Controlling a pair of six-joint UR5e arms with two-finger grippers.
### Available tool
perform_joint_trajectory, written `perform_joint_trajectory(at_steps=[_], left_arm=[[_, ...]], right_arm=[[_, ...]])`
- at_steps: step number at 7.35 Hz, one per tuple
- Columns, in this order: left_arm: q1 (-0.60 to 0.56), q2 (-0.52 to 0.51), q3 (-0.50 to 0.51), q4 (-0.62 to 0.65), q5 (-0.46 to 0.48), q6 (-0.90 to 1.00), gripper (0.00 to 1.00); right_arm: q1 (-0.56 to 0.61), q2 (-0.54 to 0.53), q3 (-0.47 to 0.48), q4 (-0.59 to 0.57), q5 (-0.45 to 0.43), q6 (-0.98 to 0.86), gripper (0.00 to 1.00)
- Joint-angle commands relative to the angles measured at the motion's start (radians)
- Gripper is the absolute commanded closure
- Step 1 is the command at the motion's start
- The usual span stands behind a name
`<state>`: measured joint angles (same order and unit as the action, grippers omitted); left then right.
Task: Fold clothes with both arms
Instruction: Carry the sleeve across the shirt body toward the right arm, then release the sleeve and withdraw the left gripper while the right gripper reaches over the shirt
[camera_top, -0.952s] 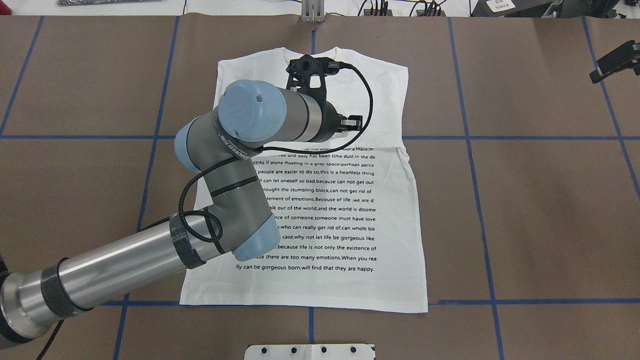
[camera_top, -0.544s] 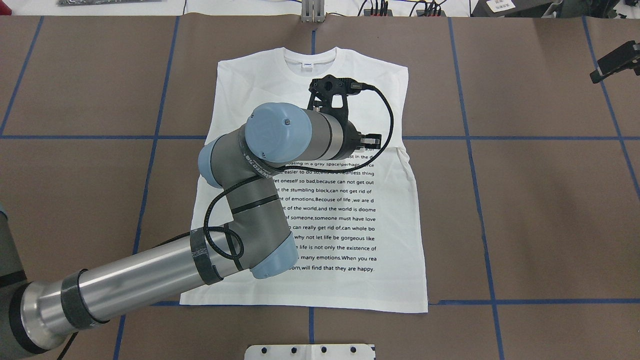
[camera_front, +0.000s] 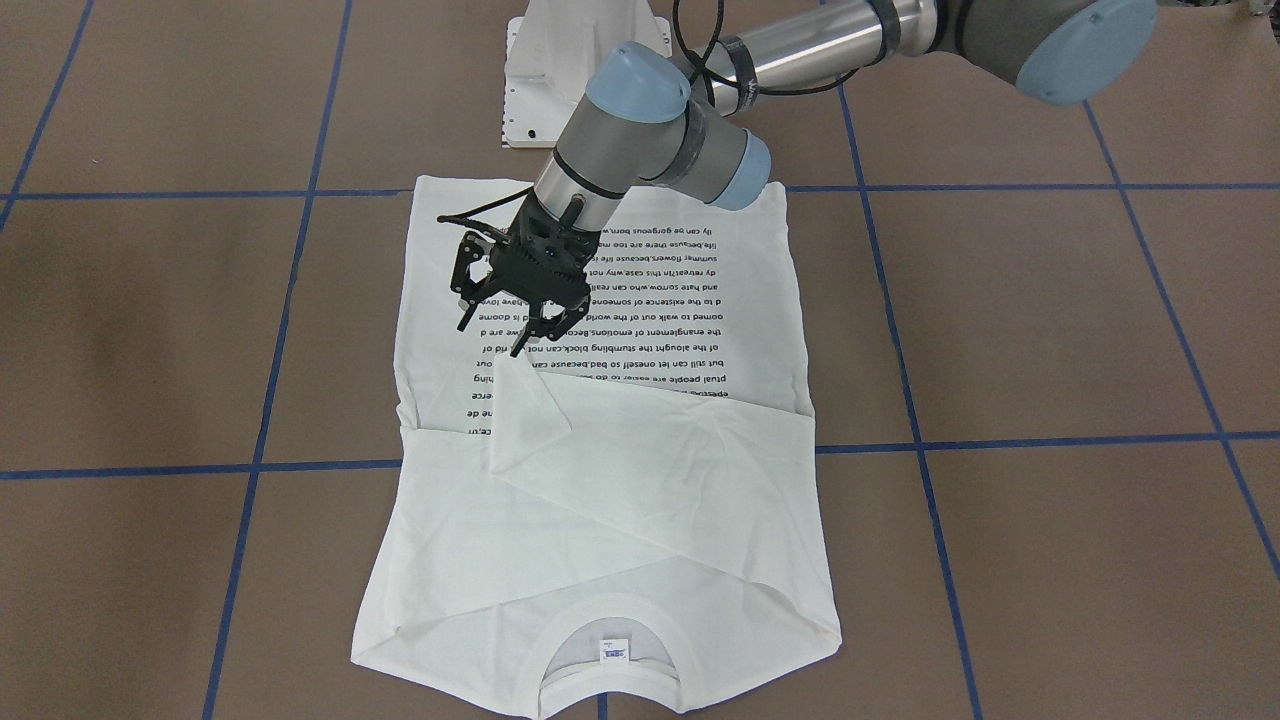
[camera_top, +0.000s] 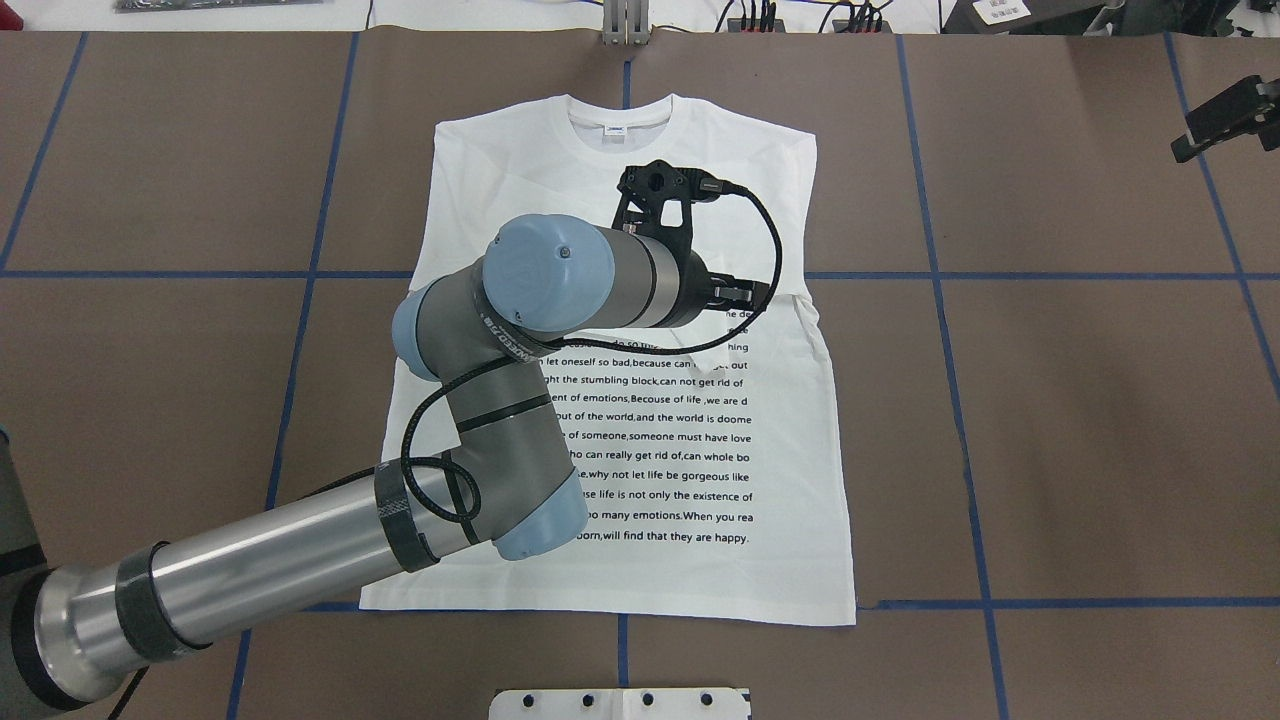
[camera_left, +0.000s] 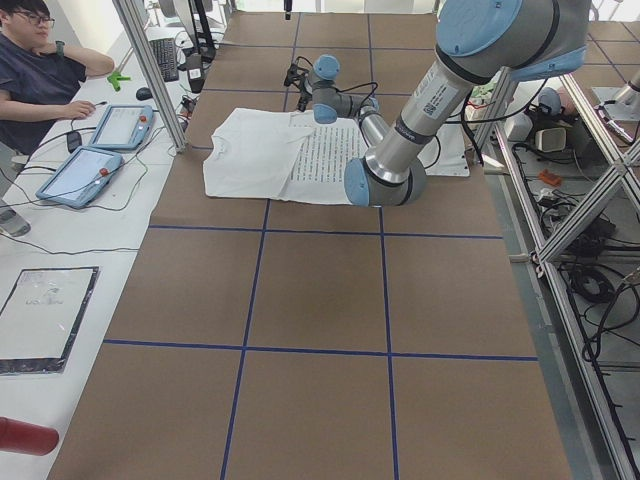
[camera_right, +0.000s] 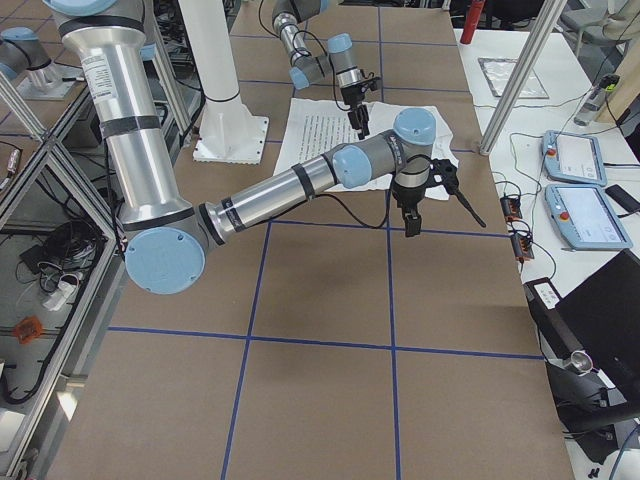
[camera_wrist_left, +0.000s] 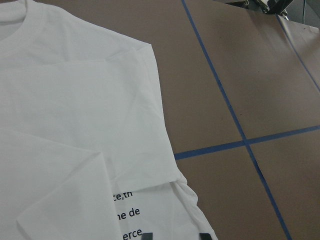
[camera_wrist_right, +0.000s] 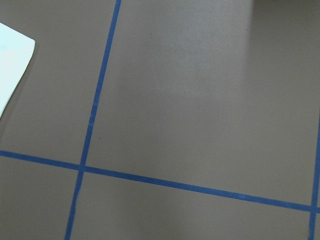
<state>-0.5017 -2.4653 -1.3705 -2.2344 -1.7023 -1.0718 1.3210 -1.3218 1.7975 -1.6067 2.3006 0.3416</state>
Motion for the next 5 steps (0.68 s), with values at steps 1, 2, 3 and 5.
perform_joint_trajectory(at_steps=[1, 2, 3, 5], left_arm=[[-0.047, 0.058, -0.130, 0.193, -0.065, 0.137, 0.00], [-0.067, 0.124, -0.213, 0.241, -0.079, 0.174, 0.00], [-0.117, 0.185, -0.282, 0.263, -0.129, 0.281, 0.00], [-0.231, 0.367, -0.427, 0.263, -0.258, 0.451, 0.00]], right_arm=[[-0.107, 0.051, 0.006, 0.065, -0.053, 0.241, 0.00], [-0.199, 0.100, 0.008, 0.070, -0.138, 0.370, 0.00], [-0.289, 0.142, 0.006, 0.070, -0.218, 0.479, 0.00], [-0.456, 0.214, -0.001, 0.056, -0.356, 0.682, 0.00]])
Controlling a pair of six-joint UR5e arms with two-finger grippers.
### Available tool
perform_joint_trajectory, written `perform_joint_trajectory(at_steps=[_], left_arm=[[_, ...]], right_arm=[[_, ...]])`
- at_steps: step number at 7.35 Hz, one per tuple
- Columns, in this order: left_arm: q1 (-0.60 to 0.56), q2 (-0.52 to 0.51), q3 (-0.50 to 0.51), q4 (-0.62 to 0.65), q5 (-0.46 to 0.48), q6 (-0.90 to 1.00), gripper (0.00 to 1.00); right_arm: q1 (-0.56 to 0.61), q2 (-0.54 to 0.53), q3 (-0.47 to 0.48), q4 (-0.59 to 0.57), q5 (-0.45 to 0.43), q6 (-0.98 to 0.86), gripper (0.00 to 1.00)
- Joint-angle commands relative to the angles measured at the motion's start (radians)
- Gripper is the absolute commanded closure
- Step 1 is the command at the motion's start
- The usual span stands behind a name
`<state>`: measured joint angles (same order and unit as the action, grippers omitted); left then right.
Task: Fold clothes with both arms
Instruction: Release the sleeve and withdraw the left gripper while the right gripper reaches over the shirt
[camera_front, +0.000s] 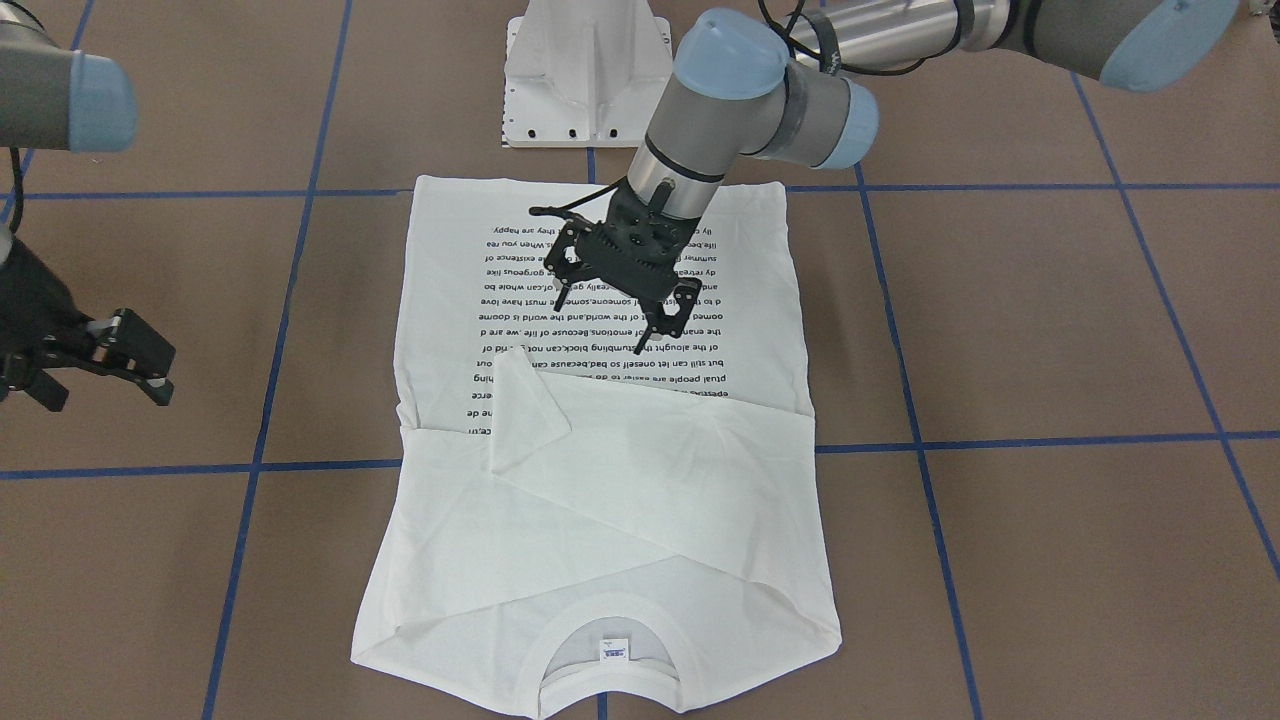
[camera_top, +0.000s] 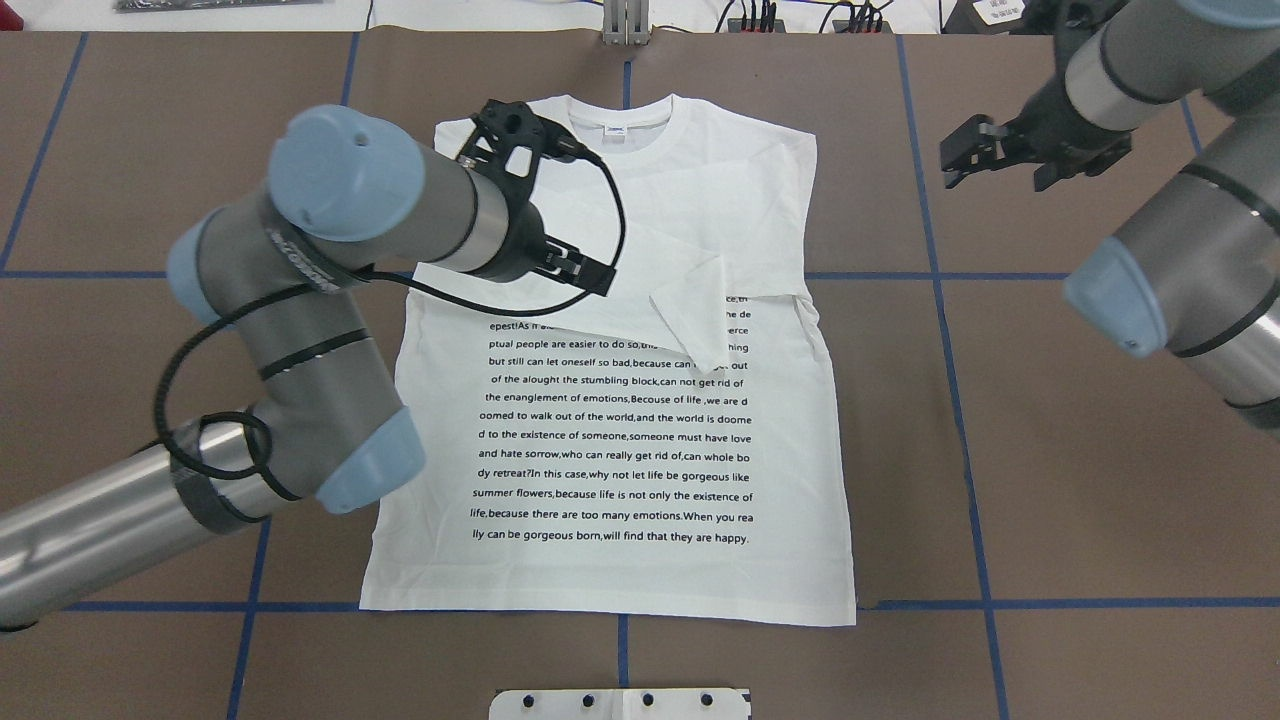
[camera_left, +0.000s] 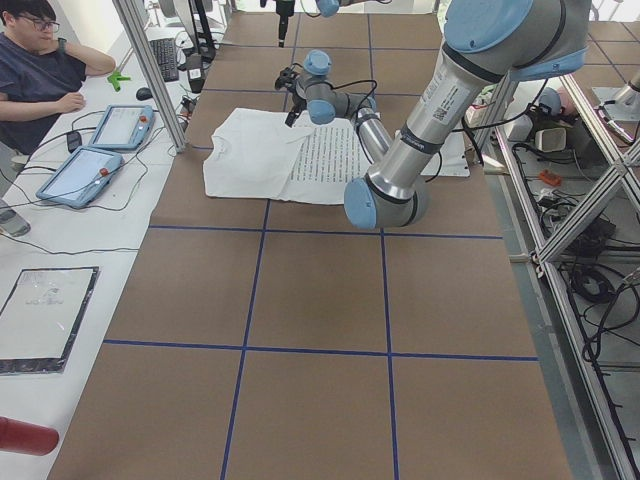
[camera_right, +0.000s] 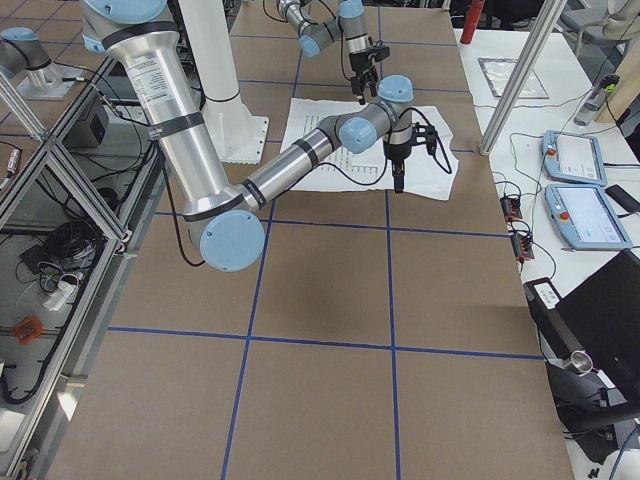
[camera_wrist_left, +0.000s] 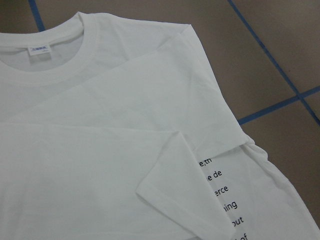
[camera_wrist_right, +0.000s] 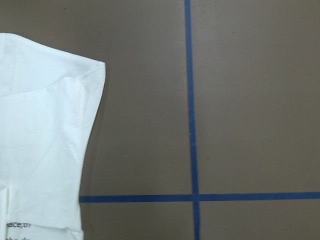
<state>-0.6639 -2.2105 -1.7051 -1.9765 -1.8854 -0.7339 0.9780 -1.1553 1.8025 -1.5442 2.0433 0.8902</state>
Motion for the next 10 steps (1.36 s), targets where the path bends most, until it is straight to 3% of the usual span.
perform_joint_trajectory(at_steps=[1, 3, 5, 6, 8, 10], left_arm=[[-0.133, 0.155, -0.115, 0.010, -0.136, 0.213, 0.00], [-0.180, 0.209, -0.119, 0.005, -0.192, 0.283, 0.00], [-0.178, 0.245, -0.139, 0.002, -0.192, 0.281, 0.00], [-0.178, 0.248, -0.139, 0.001, -0.190, 0.272, 0.00], [-0.178, 0.250, -0.139, -0.001, -0.187, 0.268, 0.00], [-0.178, 0.250, -0.139, -0.001, -0.185, 0.265, 0.00]], right_arm=[[-0.192, 0.078, -0.014, -0.020, -0.162, 0.209, 0.00], [-0.293, 0.211, -0.078, -0.136, -0.260, 0.336, 0.00], [-0.352, 0.401, -0.313, -0.139, -0.351, 0.453, 0.04], [-0.372, 0.478, -0.406, -0.137, -0.374, 0.513, 0.14], [-0.410, 0.534, -0.504, -0.113, -0.435, 0.530, 0.40], [-0.436, 0.533, -0.573, 0.002, -0.462, 0.532, 0.39]])
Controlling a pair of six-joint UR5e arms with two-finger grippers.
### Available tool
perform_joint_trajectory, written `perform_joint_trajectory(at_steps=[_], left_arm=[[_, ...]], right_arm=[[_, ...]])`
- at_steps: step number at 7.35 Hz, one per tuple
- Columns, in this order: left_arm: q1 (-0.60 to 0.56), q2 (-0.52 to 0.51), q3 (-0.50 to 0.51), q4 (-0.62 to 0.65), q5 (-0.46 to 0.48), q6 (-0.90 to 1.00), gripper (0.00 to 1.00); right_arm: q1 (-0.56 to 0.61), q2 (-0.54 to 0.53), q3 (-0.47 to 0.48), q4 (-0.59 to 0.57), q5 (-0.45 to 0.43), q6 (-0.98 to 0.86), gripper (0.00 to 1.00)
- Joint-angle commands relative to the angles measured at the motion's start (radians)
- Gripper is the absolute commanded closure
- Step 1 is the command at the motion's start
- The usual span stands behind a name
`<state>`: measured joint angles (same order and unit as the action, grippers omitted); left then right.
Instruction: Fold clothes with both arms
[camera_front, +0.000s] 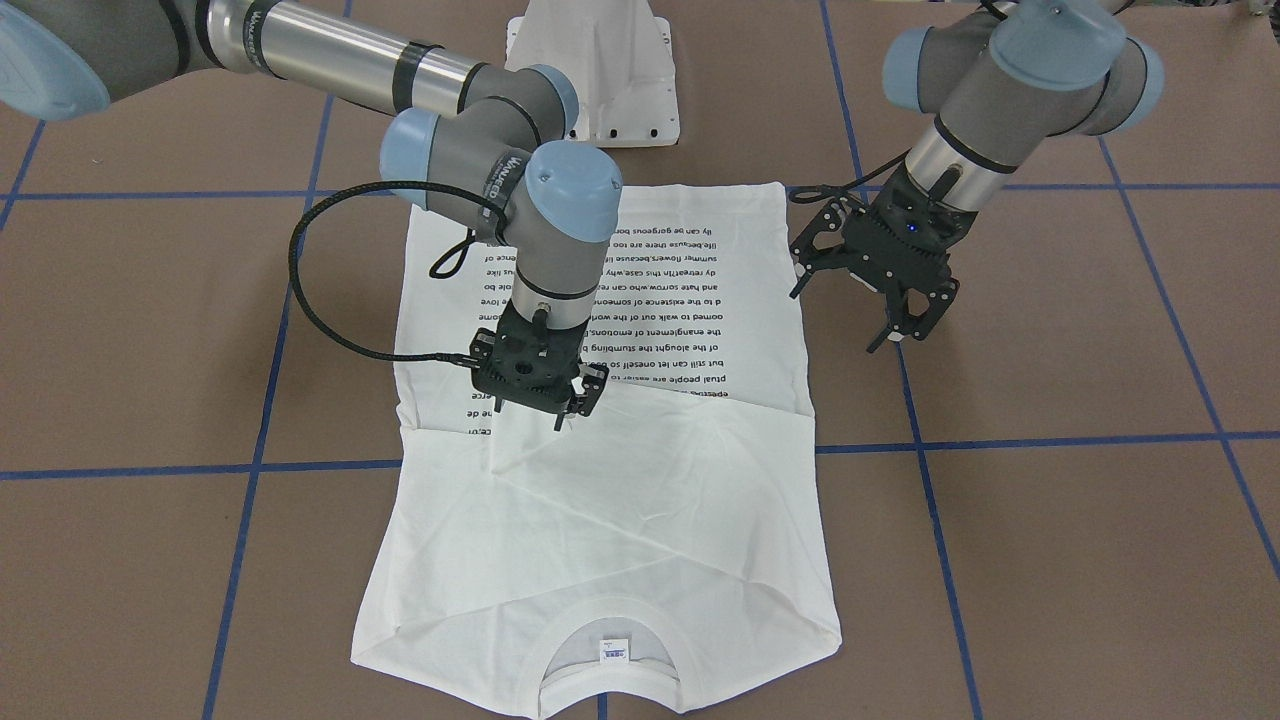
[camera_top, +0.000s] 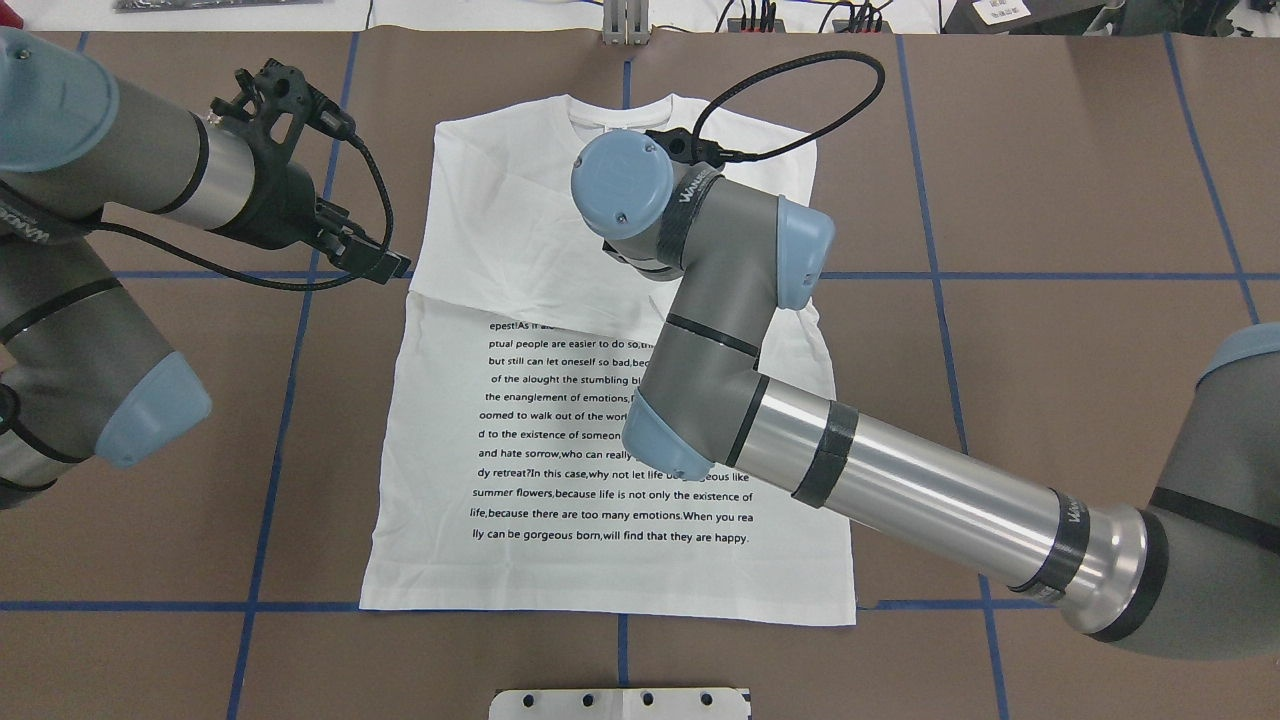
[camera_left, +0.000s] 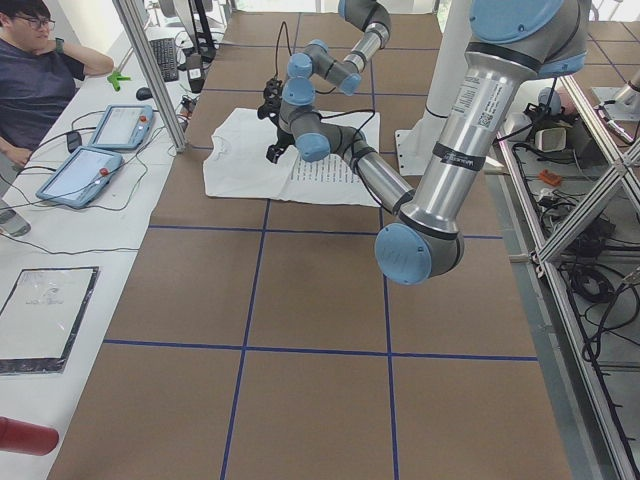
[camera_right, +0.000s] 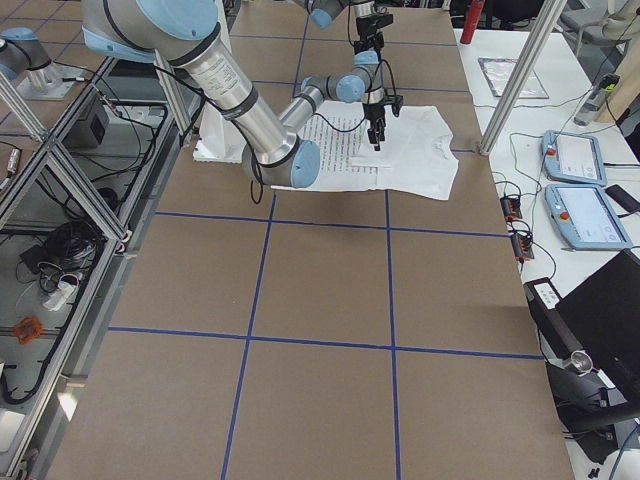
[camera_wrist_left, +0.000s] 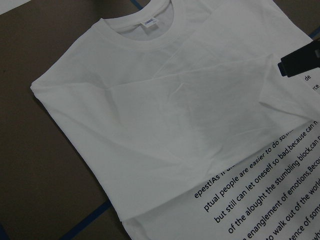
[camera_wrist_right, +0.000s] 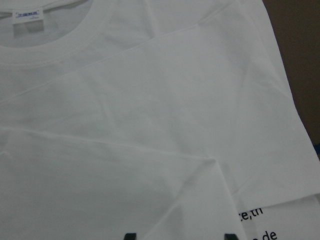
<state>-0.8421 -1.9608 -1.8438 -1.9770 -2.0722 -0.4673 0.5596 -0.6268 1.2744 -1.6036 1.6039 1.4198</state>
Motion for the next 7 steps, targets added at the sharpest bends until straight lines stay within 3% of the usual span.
perform_joint_trajectory(at_steps=[1, 3, 5, 7], left_arm=[[0.000, 0.000, 0.000, 0.000, 0.001, -0.002, 0.00], [0.000, 0.000, -0.006, 0.000, 0.003, -0.002, 0.00], [0.000, 0.006, -0.009, 0.000, 0.003, -0.002, 0.00], [0.000, 0.013, -0.020, 0.000, 0.003, -0.002, 0.00]], right_arm=[[-0.030, 0.005, -0.049, 0.067, -0.038, 0.005, 0.39], [-0.041, 0.004, -0.049, 0.068, -0.039, 0.022, 0.42], [-0.041, 0.004, -0.049, 0.070, -0.041, 0.024, 0.51], [-0.040, 0.004, -0.050, 0.073, -0.057, 0.024, 0.51]])
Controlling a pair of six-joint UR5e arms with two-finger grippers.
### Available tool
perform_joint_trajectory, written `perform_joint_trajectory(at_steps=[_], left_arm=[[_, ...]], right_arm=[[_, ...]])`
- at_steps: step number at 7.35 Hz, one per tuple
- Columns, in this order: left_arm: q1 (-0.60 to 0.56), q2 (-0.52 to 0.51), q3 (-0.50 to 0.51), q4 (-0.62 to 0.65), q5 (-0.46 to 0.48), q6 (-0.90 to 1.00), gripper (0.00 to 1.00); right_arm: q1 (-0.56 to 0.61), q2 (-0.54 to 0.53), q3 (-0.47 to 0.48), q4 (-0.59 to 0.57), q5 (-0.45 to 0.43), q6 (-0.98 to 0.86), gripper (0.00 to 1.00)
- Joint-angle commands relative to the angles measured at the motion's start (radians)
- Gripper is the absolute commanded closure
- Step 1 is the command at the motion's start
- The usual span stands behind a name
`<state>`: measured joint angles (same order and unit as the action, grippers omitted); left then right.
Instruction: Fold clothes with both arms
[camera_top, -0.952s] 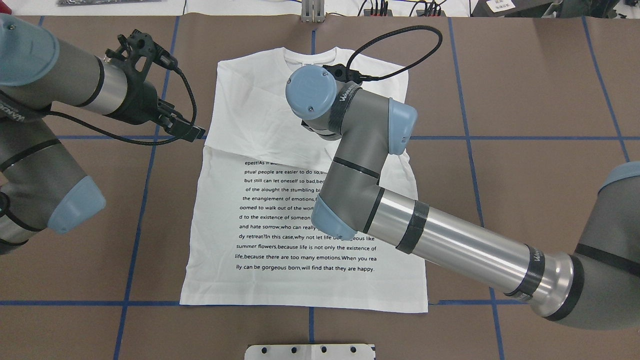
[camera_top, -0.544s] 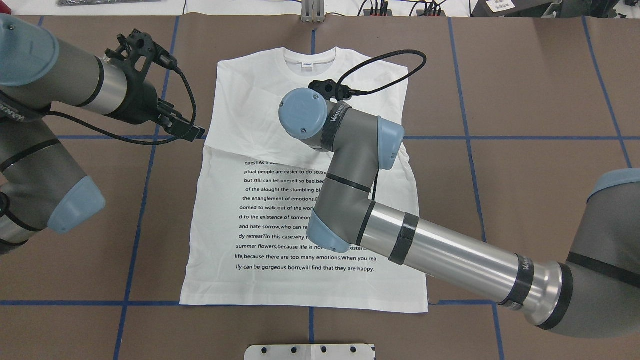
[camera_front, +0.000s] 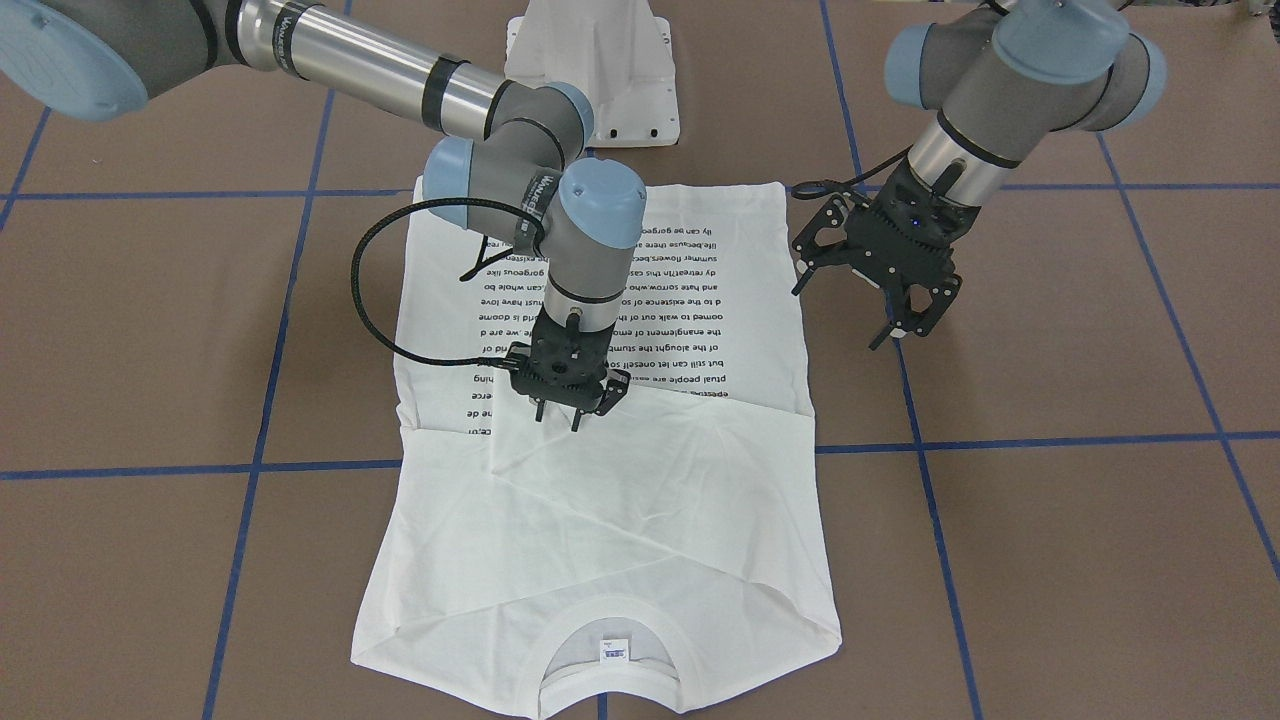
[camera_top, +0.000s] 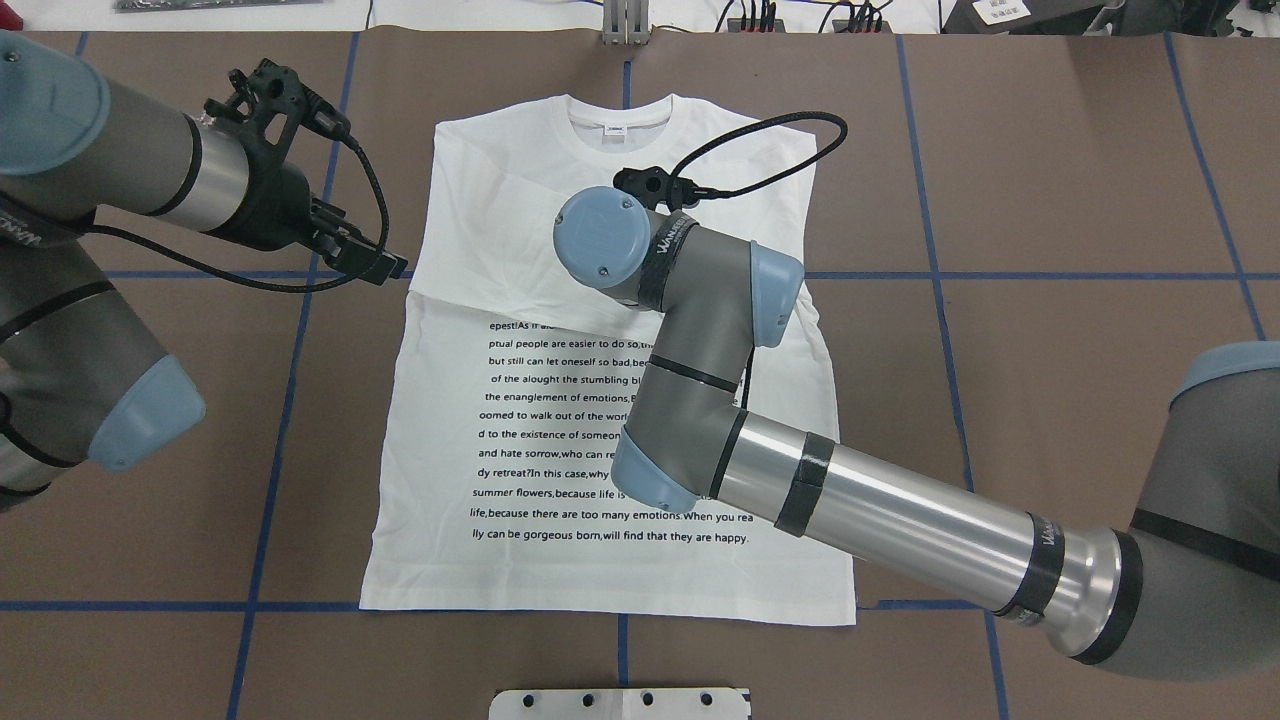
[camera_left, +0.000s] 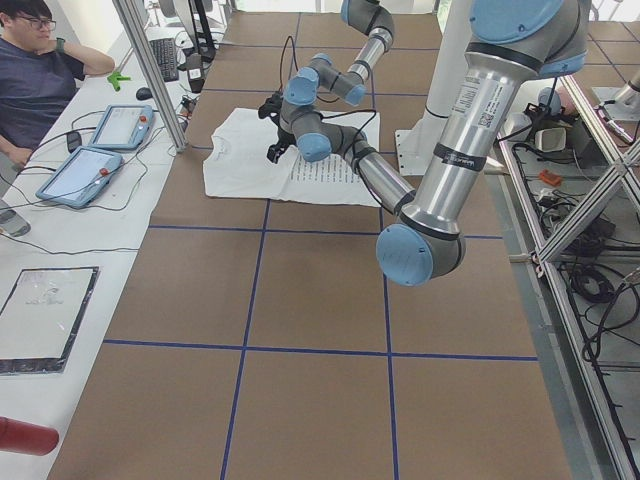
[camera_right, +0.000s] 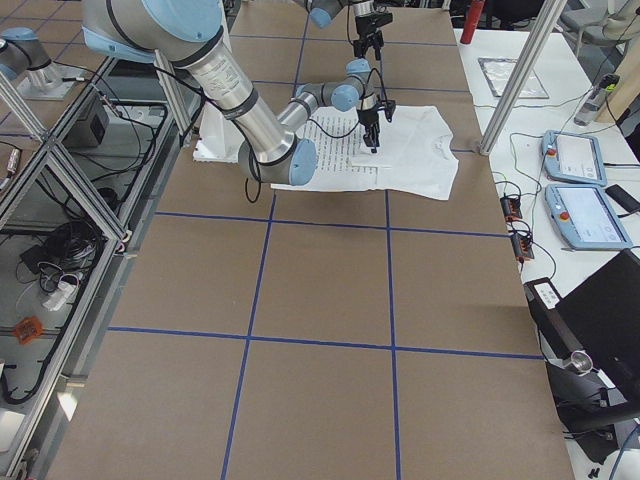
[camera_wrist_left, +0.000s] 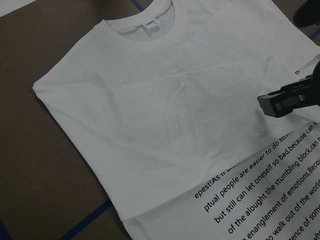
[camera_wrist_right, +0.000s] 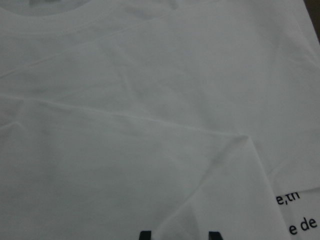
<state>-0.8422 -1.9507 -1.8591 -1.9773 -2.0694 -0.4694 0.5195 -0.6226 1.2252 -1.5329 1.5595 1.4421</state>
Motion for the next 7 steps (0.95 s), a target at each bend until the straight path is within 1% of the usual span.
perform_joint_trajectory(at_steps=[1, 3, 7], left_arm=[[0.000, 0.003, -0.005, 0.000, 0.000, -0.002, 0.00], [0.000, 0.003, -0.005, 0.000, 0.000, -0.002, 0.00], [0.000, 0.003, -0.005, 0.000, 0.000, -0.002, 0.00]], right_arm=[[0.001, 0.000, -0.004, 0.004, -0.038, 0.000, 0.51], [0.001, 0.001, -0.027, 0.042, -0.042, 0.001, 0.51], [-0.015, 0.003, -0.036, 0.040, -0.042, 0.006, 0.52]])
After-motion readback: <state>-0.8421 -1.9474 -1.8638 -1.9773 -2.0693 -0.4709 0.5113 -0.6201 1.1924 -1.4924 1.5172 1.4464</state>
